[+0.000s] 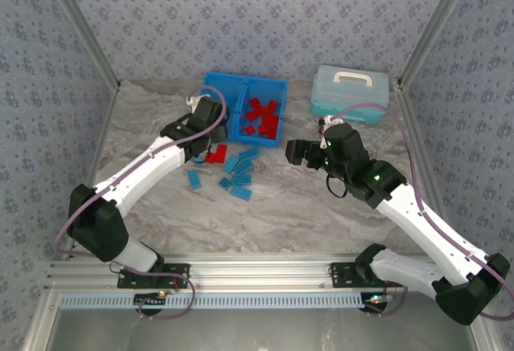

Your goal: Sort the legos into containers by color

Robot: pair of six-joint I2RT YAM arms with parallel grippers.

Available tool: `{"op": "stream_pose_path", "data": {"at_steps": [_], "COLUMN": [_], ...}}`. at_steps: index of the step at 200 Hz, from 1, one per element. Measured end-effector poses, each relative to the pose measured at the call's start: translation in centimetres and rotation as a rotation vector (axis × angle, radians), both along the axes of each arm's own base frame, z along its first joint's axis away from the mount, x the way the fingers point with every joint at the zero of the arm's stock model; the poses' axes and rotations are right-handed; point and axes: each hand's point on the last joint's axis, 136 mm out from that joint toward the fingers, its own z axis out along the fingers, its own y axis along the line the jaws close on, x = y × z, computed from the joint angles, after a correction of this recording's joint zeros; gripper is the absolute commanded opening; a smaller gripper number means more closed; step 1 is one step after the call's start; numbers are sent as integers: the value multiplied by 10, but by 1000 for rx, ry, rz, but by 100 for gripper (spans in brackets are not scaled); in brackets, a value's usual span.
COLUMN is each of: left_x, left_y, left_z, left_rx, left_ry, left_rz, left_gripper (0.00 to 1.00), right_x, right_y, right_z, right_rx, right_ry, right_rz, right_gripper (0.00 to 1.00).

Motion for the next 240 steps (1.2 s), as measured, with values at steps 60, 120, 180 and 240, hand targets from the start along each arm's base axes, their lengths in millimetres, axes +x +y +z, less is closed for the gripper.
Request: {"op": "stream_pose_path", "data": {"at_steps": [60, 120, 180, 240], "left_x": [14, 30, 48, 49], "left_y": [9, -10, -21, -23], "left_z": [-70, -124, -149, -157], "left_rx": [15, 54, 88, 92], "left_ry": [192, 268, 269, 280], "left_rz": [-85, -182, -239, -240], "left_gripper": [54, 51, 51, 48], "right_x": [2, 2, 2, 2], "right_y": [3, 4, 4, 4], "right_z": [-6, -7, -8, -8], "right_rx": [-8, -10, -10, -10], "right_ry": [19, 22, 22, 22], "right_rz": [7, 8, 8, 8], "right_gripper": [100, 100, 100, 100]}}
